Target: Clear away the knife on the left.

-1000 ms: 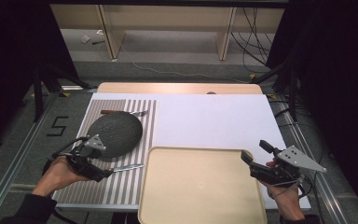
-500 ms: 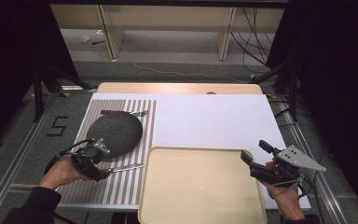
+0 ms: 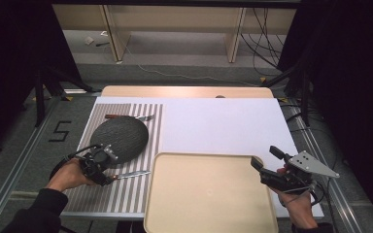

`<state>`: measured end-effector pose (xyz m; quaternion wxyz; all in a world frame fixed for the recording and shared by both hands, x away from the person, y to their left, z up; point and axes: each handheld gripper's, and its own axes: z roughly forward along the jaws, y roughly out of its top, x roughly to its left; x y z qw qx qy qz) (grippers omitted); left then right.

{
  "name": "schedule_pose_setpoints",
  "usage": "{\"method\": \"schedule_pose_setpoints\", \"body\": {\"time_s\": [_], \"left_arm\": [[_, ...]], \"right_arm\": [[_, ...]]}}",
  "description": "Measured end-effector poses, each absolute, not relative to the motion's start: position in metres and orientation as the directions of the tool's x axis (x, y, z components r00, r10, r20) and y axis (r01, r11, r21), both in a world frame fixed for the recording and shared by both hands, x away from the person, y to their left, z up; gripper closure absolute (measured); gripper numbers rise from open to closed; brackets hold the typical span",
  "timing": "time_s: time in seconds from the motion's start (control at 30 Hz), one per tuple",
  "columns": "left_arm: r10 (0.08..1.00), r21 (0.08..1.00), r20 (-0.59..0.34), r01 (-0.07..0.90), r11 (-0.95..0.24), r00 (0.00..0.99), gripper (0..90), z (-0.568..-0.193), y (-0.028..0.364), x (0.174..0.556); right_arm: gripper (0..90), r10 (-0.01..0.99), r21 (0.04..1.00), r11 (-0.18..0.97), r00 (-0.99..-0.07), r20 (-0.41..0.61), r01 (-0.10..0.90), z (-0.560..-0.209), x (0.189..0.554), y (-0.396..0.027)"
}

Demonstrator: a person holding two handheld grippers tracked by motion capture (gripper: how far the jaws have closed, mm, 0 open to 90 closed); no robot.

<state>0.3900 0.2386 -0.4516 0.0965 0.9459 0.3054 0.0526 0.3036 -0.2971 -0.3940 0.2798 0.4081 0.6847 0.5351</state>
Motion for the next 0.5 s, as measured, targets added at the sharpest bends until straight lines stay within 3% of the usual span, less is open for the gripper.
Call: {"method": "schedule_pose_setpoints", "body": {"time_s": [0.5], "left_arm": [[0.531,0.175,0.021,0.520,-0.836,0.847,57.8,-0.4599,0.2342,0.3968]], "right_arm": [[24.0,0.859,0.960,0.100,-0.509,0.048,0.261,-0.3941,0.3038,-0.2969]]}}
